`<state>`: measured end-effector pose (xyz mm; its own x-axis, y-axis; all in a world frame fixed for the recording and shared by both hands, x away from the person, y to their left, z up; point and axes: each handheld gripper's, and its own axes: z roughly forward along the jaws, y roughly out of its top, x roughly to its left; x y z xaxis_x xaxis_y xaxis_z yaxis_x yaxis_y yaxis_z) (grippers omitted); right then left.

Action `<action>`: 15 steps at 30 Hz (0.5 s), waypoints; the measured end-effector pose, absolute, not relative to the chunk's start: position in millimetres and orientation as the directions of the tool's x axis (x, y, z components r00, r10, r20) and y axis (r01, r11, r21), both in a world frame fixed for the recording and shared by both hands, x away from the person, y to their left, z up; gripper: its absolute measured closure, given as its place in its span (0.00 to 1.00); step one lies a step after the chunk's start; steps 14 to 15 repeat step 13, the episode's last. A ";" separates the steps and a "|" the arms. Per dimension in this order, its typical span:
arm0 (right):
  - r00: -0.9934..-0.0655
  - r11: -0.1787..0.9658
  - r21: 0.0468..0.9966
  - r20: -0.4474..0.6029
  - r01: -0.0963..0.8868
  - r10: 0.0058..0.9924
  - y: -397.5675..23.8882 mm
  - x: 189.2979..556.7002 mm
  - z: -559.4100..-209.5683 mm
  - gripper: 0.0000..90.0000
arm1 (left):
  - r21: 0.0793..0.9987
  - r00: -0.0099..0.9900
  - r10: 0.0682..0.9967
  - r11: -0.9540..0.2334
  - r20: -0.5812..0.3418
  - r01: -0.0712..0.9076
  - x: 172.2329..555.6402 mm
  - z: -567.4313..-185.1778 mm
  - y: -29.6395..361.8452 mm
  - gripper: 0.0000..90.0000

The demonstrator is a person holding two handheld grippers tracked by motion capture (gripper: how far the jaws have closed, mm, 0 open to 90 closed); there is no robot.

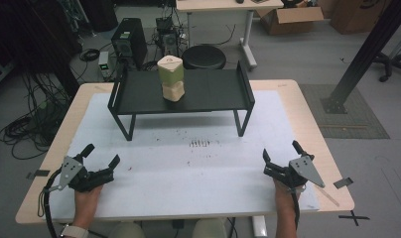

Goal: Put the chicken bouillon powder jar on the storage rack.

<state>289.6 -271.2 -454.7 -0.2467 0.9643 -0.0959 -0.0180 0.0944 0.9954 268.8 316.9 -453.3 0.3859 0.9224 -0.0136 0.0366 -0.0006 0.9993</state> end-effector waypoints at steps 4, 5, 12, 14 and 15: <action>-0.247 0.101 0.995 -0.102 -0.017 0.964 -270.7 289.7 -454.5 0.00 | 1.000 0.383 0.923 0.011 -0.020 0.025 267.5 -453.9 317.8 0.00; -0.247 0.101 0.995 -0.102 -0.017 0.964 -270.7 289.7 -454.5 0.00 | 1.000 0.383 0.923 0.011 -0.020 0.025 267.5 -453.9 317.8 0.00; -0.247 0.102 0.995 -0.103 -0.016 0.964 -270.5 289.8 -454.6 0.00 | 1.000 0.383 0.924 -0.001 -0.009 0.028 267.8 -453.7 316.7 0.00; -0.247 0.102 0.995 -0.103 -0.016 0.964 -270.5 289.8 -454.6 0.00 | 1.000 0.383 0.924 -0.001 -0.009 0.028 267.8 -453.7 316.7 0.00; -0.247 0.102 0.995 -0.103 -0.016 0.964 -270.5 289.8 -454.6 0.00 | 1.000 0.383 0.924 -0.001 -0.009 0.028 267.8 -453.7 316.7 0.00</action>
